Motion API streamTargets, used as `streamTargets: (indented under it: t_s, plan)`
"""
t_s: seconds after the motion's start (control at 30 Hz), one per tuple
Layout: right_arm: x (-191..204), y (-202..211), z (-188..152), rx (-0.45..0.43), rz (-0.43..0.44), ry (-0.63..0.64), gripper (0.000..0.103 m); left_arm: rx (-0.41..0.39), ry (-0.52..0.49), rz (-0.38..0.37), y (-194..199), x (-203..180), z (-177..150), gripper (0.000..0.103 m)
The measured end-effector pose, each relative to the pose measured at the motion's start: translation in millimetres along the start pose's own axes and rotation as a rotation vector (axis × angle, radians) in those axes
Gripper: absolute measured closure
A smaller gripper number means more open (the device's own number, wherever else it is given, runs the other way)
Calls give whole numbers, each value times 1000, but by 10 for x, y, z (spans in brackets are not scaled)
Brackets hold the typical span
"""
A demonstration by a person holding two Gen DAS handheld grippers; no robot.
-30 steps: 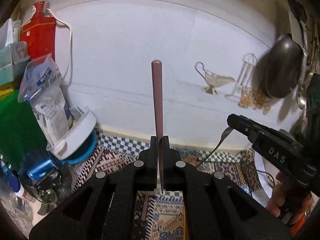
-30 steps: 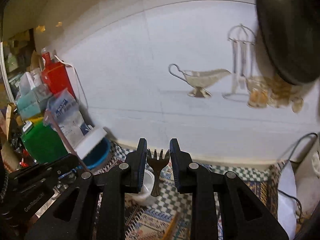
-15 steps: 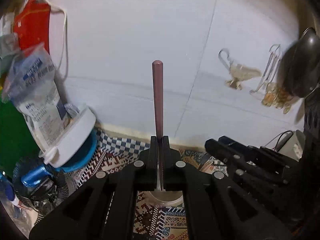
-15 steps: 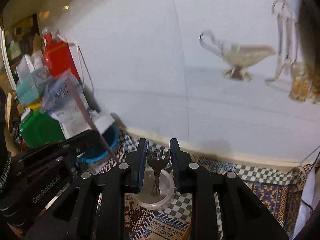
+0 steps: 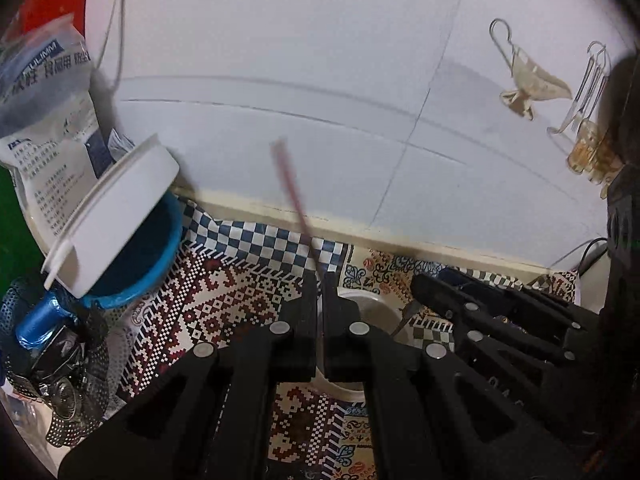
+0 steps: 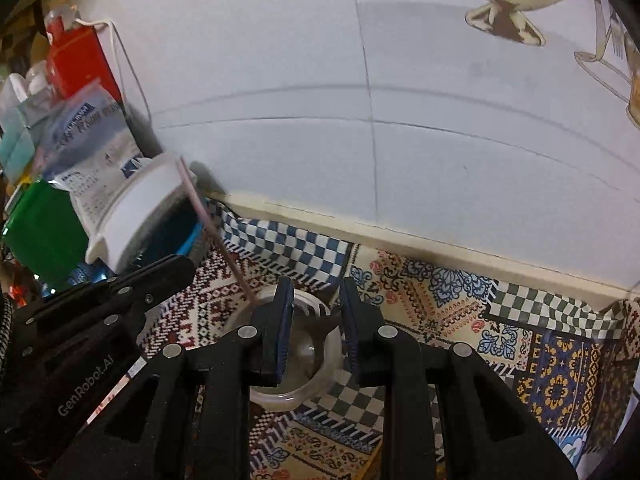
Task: Organize utensils
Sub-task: 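Lower chopstick and fork into the white cup and open both tools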
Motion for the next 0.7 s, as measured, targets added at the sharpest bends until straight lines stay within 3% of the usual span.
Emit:
streamTargets:
  t_s: [0.27, 0.43, 0.7]
  plan:
    - [-48, 34, 20, 24, 6, 5, 80, 12, -15, 2, 31, -15, -3, 101]
    - [-46, 141, 38, 1, 1, 8, 72, 0, -28, 4, 182, -13, 26, 97]
    - [-8, 550, 26, -54, -19, 35, 70, -37, -64, 4, 542, -56, 0, 73]
Point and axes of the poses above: each gripper's, at about its wrist camera, not at the fingertips, and y roughly against the way its jaws point, x to its left, z to its top, the point moved 3 cm from there along -y, roughly the way its jaws point, and after that the axes turned 6 degrees about -x, right-handed, at the moved point
